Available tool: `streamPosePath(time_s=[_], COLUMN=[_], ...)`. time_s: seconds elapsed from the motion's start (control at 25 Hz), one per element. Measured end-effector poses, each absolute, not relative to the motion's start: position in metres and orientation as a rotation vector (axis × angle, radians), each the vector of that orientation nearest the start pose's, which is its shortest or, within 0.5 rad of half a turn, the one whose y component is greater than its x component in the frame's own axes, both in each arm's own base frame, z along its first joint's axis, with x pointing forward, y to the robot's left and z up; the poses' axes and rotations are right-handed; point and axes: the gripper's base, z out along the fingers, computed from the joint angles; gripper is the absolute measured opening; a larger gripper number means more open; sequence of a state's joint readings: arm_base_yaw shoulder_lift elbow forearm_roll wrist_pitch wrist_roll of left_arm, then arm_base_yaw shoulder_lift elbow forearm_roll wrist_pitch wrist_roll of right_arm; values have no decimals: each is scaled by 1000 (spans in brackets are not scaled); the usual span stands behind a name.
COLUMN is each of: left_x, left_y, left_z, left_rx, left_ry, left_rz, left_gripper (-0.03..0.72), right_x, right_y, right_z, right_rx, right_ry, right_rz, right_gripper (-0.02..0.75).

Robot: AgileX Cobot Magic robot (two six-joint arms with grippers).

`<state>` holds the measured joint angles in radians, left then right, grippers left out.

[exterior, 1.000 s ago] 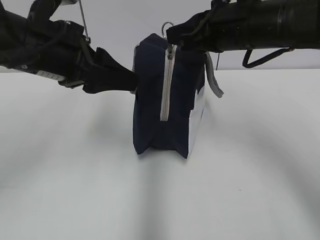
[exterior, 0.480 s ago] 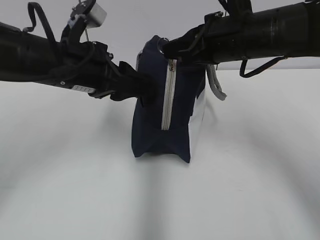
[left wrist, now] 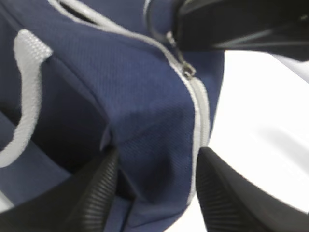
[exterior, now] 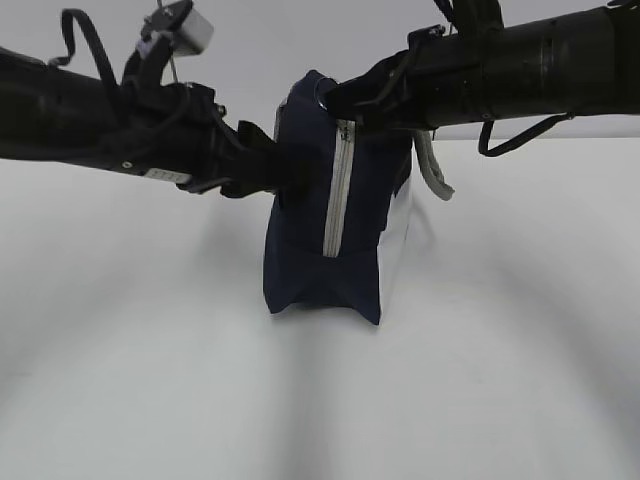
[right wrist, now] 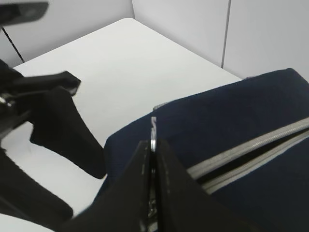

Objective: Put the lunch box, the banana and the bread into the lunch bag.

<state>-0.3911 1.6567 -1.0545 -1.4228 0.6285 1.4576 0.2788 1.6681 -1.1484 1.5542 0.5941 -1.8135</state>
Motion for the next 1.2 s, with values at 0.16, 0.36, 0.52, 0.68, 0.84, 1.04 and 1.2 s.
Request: streamPosePath(time_s=[0.16, 0.36, 0.52, 0.68, 0.84, 1.04, 1.2], left_x=[292, 287, 291, 295, 298, 304, 304], left_y=[-174, -169, -169, -168, -170, -173, -175], left_z=[283, 294, 285, 275, 264, 247, 248], left_rx=[835, 825, 821, 849, 864, 855, 829], left_ry=[1985, 1983, 2018, 2044, 2081, 2133, 2121], left_rz=[-785, -749, -719, -669, -689, -710, -757], left_gripper=[382, 382, 382, 385, 433, 474, 477], right_x=[343, 343, 343, 343, 343, 343, 343], right_y=[151, 151, 151, 151, 151, 151, 151], right_z=[283, 283, 283, 283, 283, 283, 283], right_rx=[-884, -884, -884, -884, -884, -884, -884], right_ry=[1774, 1774, 1774, 1774, 1774, 1774, 1774], right_rz=[605, 605, 605, 605, 605, 605, 605], right_gripper=[-16, -16, -16, -16, -16, -16, -16])
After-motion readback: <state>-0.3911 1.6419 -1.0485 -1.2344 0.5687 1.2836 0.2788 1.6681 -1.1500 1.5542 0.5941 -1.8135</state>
